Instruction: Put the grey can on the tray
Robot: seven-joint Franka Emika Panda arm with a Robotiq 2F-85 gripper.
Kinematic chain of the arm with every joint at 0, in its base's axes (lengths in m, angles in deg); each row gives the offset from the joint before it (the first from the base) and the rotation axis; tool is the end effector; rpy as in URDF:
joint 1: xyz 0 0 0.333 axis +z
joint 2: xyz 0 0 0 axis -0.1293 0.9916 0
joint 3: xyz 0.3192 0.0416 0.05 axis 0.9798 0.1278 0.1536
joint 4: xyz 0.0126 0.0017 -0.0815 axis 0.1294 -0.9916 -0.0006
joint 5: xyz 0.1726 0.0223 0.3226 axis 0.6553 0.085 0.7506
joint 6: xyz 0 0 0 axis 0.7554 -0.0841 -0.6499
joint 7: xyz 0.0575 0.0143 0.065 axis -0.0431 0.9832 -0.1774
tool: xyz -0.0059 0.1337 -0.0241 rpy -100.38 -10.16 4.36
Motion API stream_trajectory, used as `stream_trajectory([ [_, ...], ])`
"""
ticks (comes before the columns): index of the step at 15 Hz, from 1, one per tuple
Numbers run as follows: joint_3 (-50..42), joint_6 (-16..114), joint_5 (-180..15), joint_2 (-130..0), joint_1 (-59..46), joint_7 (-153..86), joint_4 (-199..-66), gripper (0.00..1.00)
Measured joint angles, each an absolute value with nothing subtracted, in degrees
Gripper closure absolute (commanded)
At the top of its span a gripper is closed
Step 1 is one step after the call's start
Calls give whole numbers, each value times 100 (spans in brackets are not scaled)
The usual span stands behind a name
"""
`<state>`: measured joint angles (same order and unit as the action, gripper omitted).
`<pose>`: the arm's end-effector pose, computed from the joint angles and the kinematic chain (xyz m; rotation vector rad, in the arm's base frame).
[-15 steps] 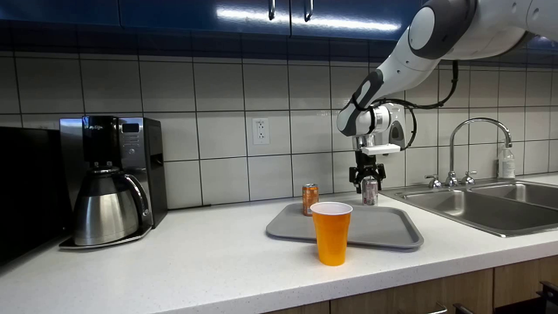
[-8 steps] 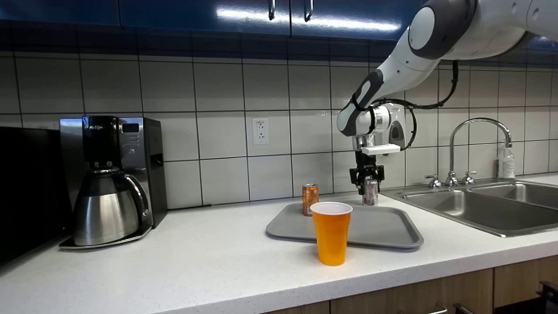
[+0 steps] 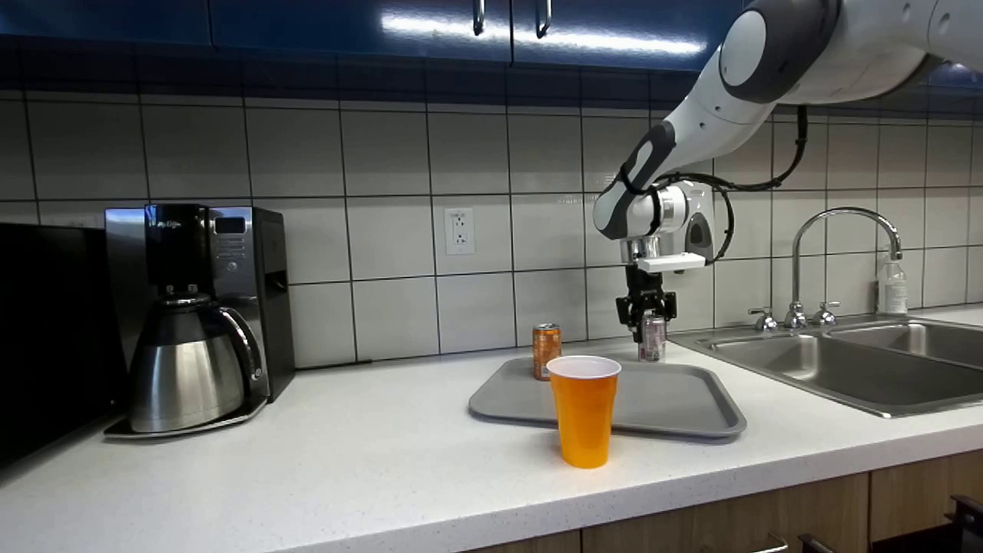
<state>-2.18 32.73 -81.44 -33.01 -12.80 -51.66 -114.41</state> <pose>0.7141 -0.0909 0.2229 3.0903 0.2001 -0.1347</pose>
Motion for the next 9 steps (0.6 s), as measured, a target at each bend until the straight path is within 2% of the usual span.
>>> stream_trajectory([
  [9, -217, 3655, -8205, -4061, -1186, -5166, -12263, 60],
])
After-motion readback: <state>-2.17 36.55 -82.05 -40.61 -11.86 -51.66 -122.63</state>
